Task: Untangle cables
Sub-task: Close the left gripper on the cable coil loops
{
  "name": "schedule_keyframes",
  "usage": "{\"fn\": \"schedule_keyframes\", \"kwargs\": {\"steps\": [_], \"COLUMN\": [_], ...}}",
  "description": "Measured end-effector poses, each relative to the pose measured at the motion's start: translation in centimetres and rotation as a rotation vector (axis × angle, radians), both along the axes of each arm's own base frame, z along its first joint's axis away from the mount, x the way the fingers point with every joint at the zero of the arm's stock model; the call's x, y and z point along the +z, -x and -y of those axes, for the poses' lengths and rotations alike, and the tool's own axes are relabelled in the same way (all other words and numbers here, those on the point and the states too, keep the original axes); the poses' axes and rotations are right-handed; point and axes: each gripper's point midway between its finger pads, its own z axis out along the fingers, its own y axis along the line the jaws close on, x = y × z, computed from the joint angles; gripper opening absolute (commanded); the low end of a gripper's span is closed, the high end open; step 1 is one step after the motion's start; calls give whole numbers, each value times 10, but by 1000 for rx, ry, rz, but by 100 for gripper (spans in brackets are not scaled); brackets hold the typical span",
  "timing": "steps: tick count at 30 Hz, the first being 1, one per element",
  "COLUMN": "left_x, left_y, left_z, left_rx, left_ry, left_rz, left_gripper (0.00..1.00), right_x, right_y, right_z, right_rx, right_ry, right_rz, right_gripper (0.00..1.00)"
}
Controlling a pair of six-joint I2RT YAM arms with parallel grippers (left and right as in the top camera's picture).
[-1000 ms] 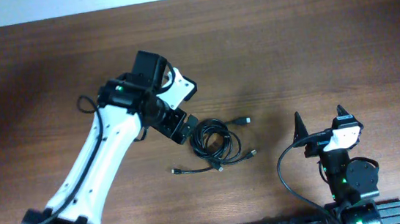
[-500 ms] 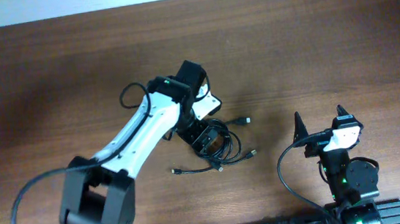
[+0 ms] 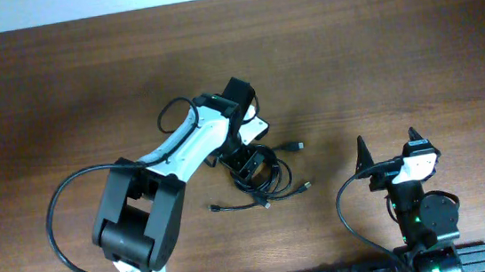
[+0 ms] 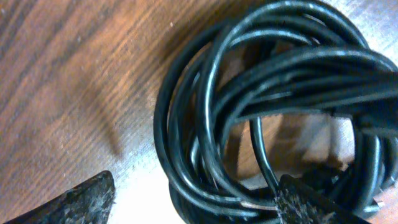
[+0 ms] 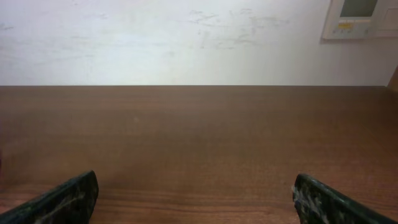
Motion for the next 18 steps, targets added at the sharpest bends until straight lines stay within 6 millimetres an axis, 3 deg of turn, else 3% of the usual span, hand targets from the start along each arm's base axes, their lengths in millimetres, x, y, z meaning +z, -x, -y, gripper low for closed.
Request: {"fn": "schedule_keyframes", "kwargs": {"steps": [3, 8, 11, 18], "left_x": [-3, -5, -6, -9], "left_y": [-4, -4, -1, 3], "left_z": [2, 6, 12, 24], "left_rx": [0, -13, -29, -63], "left_ry": [6, 3, 2, 7], "left_rz": [11, 20, 24, 37], "left_gripper": [70, 69, 61, 31], "right_x": [0, 0, 0, 0], "right_y": [0, 0, 0, 0], "right_z": [0, 0, 0, 0], "right_rx": [0, 0, 0, 0], "right_ry": [0, 0, 0, 0], "right_rz": [0, 0, 0, 0], "right_gripper": [99, 99, 99, 99]}}
